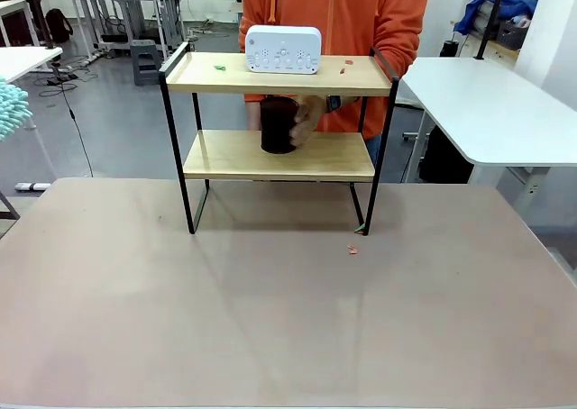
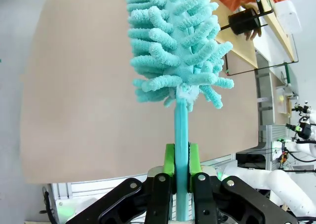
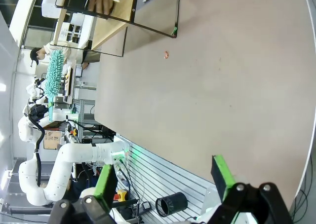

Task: Clean the shelf.
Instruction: Clean the remaining tier of the Shelf with the Duster once objects are removed.

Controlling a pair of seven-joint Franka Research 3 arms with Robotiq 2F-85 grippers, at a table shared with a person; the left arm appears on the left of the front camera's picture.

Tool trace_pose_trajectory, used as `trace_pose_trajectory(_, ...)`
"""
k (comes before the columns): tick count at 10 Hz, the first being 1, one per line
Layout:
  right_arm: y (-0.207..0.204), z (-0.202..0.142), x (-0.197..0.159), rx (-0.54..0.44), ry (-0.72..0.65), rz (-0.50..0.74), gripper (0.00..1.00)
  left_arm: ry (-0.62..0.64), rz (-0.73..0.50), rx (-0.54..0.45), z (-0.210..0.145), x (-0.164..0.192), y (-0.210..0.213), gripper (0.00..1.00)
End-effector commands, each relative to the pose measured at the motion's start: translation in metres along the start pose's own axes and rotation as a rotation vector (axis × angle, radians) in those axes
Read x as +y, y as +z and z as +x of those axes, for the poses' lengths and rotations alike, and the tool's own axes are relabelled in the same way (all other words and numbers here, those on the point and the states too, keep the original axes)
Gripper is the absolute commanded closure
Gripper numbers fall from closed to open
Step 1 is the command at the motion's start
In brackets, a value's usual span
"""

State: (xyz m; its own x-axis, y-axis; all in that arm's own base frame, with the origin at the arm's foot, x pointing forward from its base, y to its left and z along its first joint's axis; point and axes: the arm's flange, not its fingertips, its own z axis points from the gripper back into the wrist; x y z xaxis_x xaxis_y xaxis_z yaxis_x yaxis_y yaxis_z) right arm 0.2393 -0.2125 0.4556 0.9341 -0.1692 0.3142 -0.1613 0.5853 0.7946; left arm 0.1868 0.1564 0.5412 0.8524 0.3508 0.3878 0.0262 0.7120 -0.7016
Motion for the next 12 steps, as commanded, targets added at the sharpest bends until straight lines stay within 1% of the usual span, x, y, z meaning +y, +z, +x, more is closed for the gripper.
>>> trace_pose_trajectory(1,-0.0006,0.002,0.001,-0.021,0.024,0.026,0.0,-0.022,-0.001,0.0,-0.0005,0.0022,0.0015,0.88)
trace_pose_trajectory(12,-0.0006,0.002,0.001,-0.021,0.024,0.026,0.0,-0.022,-0.001,0.0,-0.0005,0.0022,0.0015,0.88)
